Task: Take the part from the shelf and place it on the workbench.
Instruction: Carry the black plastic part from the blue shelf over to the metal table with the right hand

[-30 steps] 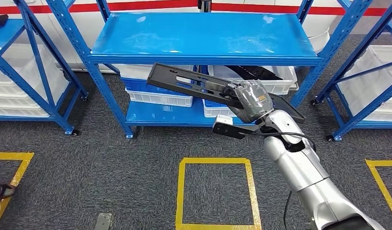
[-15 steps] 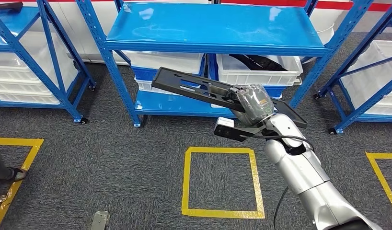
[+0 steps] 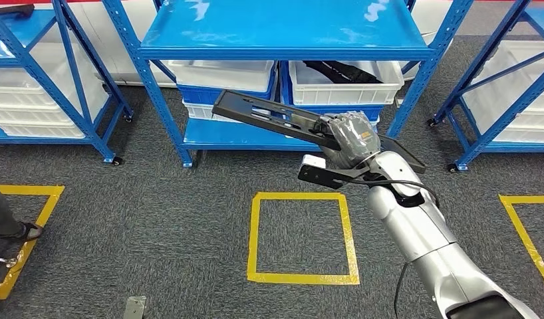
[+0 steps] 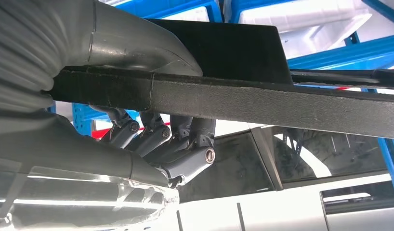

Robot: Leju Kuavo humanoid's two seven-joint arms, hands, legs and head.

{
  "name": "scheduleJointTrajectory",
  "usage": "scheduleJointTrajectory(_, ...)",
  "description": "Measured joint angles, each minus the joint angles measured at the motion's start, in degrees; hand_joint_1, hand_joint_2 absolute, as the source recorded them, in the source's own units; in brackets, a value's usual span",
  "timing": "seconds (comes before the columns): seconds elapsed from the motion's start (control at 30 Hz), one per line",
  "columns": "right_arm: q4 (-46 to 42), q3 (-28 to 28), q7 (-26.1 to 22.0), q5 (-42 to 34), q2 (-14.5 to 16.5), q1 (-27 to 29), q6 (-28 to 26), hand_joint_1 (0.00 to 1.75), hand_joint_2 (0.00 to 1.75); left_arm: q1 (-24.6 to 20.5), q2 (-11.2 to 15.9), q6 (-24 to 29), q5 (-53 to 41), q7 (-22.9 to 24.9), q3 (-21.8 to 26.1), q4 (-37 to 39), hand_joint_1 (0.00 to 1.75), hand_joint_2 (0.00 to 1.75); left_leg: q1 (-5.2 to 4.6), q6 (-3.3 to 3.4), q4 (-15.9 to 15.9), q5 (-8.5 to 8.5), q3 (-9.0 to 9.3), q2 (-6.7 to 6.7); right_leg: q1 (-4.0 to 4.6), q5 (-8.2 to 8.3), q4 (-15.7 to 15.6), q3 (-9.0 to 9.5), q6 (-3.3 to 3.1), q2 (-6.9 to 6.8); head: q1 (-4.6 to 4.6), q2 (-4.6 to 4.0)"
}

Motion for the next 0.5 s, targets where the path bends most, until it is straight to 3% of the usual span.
scheduleJointTrajectory(0.07, 0.4, -0.5, 0.2, -0.3, 0.4, -1.0, -0.1, 1.75, 1.75, -0.2, 0.1, 0.1, 0.3, -0.2, 0.4, 0.0, 0.0, 1.75, -0.48, 0.97, -8.0, -0.49, 5.69, -0.09, 0.19, 1.03, 0.0, -0.78, 0.41, 0.0, 0.06, 0.0)
scheduleJointTrajectory(0.13, 1.0, -1.1, 0.1, -0.7, 0.7, -2.2, -0.1, 1.75, 1.75, -0.4, 0.1, 0.3, 0.5, -0.4, 0.8, 0.0, 0.0, 1.75, -1.11, 1.38, -11.8, -1.15, 7.65, -0.15, -0.09, 2.14, -0.4, -1.07, 1.27, -0.13, 0.08, 0.0)
scheduleJointTrajectory(0.2, 1.9, -1.8, -0.3, -1.3, 0.7, -3.0, -0.4, 1.75, 1.75, -0.4, 0.0, 0.5, 0.5, -0.5, 1.1, 0.0, 0.0, 1.75, -1.22, 1.87, -12.9, 0.48, 7.19, -0.03, -0.25, 2.53, -0.6, -1.43, 1.93, -0.18, 0.08, 0.0)
scheduleJointTrajectory(0.23, 2.2, -2.2, -0.5, -1.5, 0.6, -3.2, -0.5, 1.75, 1.75, -0.3, 0.0, 0.6, 0.5, -0.5, 1.2, 0.0, 0.0, 1.75, -1.09, 2.18, -13.4, 1.43, 6.8, 0.09, -0.18, 1.51, 0.0, -1.93, 1.91, -0.14, 0.13, 0.0)
scheduleJointTrajectory(0.27, 2.6, -2.7, -0.8, -1.7, 0.3, -3.3, -0.8, 1.75, 1.75, -0.3, -0.1, 0.6, 0.4, -0.5, 1.3, 0.0, 0.0, 1.75, -0.88, 2.39, -13.9, 2.42, 6.17, 0.2, -0.15, -0.5, 1.7, -2.66, 1.69, -0.1, 0.25, 0.0)
scheduleJointTrajectory(0.33, 3.3, -3.5, -1.4, -2.0, -0.2, -3.5, -1.3, 1.75, 1.75, -0.3, -0.2, 0.6, 0.2, -0.4, 1.3, 0.0, 0.0, 1.75, -0.79, 2.59, -14.0, 4.06, 4.3, 0.22, -0.43, -5.63, 8.5, -4.49, 1.37, -0.06, 0.34, 0.0)
scheduleJointTrajectory(0.37, 3.7, -4.0, -1.7, -2.2, -0.5, -3.5, -1.6, 1.75, 1.75, -0.3, -0.3, 0.6, 0.0, -0.3, 1.3, 0.0, 0.0, 1.75, -0.75, 2.5, -13.9, 4.86, 3.23, 0.22, -0.63, -7.19, 12.2, -5.08, 1.64, -0.06, 0.34, 0.0)
scheduleJointTrajectory(0.4, 3.9, -4.3, -1.9, -2.4, -0.8, -3.5, -1.8, 1.75, 1.75, -0.3, -0.4, 0.5, 0.0, -0.3, 1.3, 0.0, 0.0, 1.75, -0.68, 2.37, -13.8, 5.66, 2.15, 0.25, -0.82, -7.5, 14.8, -5.11, 2.26, -0.06, 0.33, 0.0)
scheduleJointTrajectory(0.43, 4.2, -4.6, -2.2, -2.6, -1.0, -3.4, -2.0, 1.75, 1.75, -0.3, -0.5, 0.5, -0.1, -0.2, 1.3, 0.0, 0.0, 1.75, -0.56, 2.15, -13.7, 6.42, 1.04, 0.31, -1.02, -6.67, 15.9, -4.38, 3.13, -0.06, 0.33, 0.0)
scheduleJointTrajectory(0.47, 4.4, -4.9, -2.4, -2.8, -1.2, -3.4, -2.0, 1.75, 1.75, -0.4, -0.6, 0.4, -0.2, -0.2, 1.3, 0.0, 0.0, 1.75, -0.42, 1.85, -13.5, 7.15, -0.07, 0.4, -1.24, -5.25, 14.8, -2.62, 4.05, -0.06, 0.33, 0.0)
scheduleJointTrajectory(0.5, 4.5, -5.2, -2.5, -2.9, -1.3, -3.4, -2.1, 1.75, 1.75, -0.4, -0.7, 0.4, -0.2, -0.1, 1.3, 0.0, 0.0, 1.75, -0.3, 1.49, -13.1, 7.79, -1.11, 0.5, -1.49, -4.31, 11.9, 0.07, 4.75, -0.07, 0.33, 0.0)
